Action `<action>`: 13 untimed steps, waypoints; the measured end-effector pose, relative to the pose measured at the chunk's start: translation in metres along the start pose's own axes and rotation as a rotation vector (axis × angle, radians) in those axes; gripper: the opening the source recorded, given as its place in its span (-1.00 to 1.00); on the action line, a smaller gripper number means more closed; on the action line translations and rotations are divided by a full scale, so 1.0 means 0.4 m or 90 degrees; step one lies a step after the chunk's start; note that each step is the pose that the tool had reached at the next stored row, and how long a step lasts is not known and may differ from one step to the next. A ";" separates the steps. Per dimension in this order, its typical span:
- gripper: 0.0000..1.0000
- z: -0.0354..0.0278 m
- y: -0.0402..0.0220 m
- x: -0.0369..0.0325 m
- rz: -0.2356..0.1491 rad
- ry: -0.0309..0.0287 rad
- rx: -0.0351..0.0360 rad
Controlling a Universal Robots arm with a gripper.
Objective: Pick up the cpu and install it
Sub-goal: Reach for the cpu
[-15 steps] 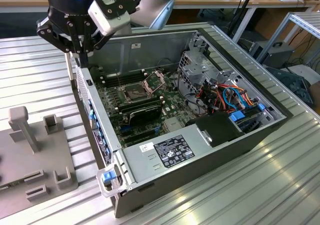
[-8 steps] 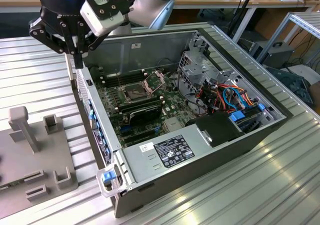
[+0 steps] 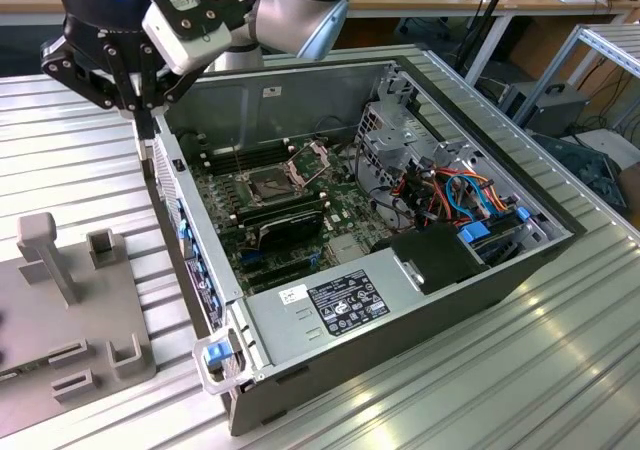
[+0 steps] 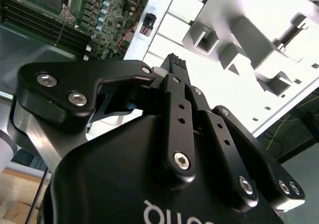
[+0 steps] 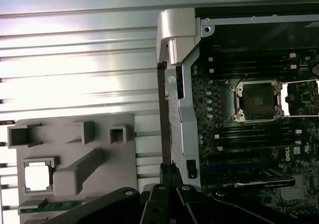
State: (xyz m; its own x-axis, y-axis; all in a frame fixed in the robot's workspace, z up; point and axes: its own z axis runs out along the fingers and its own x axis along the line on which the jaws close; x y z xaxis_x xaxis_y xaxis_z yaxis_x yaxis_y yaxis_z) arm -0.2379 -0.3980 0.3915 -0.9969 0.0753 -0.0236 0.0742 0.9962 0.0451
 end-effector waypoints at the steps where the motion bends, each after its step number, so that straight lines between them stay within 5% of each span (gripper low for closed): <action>1: -0.79 0.000 0.000 0.003 0.000 0.0000 0.0000; 13: -0.79 -0.001 -0.003 0.044 0.000 0.0000 0.0000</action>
State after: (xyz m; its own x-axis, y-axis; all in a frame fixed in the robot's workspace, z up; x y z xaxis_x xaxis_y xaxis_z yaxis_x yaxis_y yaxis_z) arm -0.2557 -0.3979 0.3913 -0.9969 0.0753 -0.0236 0.0742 0.9962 0.0451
